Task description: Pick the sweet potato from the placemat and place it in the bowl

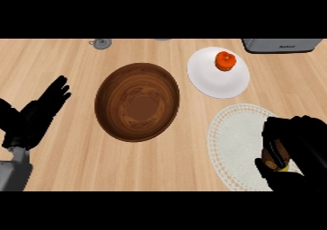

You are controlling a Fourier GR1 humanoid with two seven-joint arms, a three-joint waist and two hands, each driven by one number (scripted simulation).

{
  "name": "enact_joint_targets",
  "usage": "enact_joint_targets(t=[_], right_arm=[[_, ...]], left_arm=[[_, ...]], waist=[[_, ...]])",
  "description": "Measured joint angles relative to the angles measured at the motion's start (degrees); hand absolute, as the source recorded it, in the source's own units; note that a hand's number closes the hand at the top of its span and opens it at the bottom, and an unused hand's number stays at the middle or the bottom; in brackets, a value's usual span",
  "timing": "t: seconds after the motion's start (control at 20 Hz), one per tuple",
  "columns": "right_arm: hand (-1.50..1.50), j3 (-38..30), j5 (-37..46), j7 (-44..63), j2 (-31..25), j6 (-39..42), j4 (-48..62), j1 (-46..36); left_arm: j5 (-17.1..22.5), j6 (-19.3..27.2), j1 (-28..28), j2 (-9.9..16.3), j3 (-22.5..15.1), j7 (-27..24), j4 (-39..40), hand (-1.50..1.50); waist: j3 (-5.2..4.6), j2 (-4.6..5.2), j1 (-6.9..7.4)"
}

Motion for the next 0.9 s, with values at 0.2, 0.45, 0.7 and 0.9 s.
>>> enact_joint_targets(t=[0.2,0.45,0.7,0.9], right_arm=[[1.5,-1.84,-3.33,7.56,2.75,9.08,-7.1,-5.3],[1.5,-0.16,-4.61,16.6,10.71,13.28,-7.26,-13.47],[1.5,1.1,-13.72,26.81,14.21,9.99,-4.77,-21.78],[1.5,5.61,-19.32,33.7,14.94,3.69,-2.44,-28.33]], left_arm=[[-0.92,-0.69,-0.78,-0.95,-0.17,-0.64,1.01,0.0],[-1.66,-0.31,-1.54,-1.9,-0.53,0.75,0.16,0.0],[-2.05,-1.22,-2.15,-2.19,-0.13,0.49,1.13,0.0],[-2.88,-0.8,-2.19,-3.14,-0.56,1.49,0.09,0.0]], waist=[[-0.02,0.25,0.88],[-0.04,0.25,1.44],[-0.04,0.31,1.91],[-0.03,0.27,2.15]])
